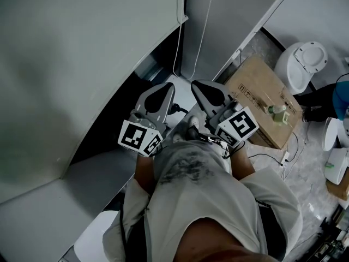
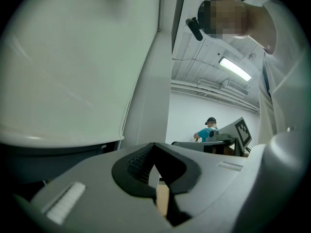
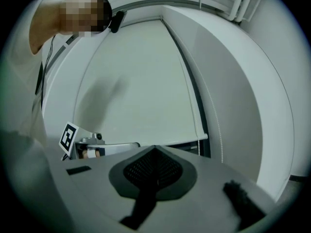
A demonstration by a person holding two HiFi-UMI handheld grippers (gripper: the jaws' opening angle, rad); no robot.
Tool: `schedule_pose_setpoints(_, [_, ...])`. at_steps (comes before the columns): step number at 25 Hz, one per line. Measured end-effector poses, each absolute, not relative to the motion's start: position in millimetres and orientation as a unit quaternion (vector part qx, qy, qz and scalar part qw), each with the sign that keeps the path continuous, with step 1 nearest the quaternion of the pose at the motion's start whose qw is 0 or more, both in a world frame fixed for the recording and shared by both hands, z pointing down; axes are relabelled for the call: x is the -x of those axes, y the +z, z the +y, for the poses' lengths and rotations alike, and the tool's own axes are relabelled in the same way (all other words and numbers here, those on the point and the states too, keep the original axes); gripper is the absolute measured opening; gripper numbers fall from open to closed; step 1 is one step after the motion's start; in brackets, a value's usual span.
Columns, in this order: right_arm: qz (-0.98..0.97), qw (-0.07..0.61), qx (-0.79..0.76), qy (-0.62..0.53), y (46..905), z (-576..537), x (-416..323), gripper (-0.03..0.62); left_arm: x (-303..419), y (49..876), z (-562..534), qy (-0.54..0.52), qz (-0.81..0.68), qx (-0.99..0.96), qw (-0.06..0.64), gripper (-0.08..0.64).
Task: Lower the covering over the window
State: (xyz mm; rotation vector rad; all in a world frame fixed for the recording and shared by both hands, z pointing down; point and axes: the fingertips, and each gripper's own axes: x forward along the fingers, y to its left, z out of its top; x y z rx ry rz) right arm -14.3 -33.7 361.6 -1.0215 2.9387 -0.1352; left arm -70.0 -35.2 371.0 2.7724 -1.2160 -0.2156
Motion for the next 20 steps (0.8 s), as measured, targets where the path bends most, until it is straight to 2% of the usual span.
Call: schedule_pose_setpoints(20, [0.945,0.013,0.323,-0.042,355.2,-17.5,16.2,0.015,79.6,364.7,-19.0,-0.073,-0.422,-0.902,0.049,0.006])
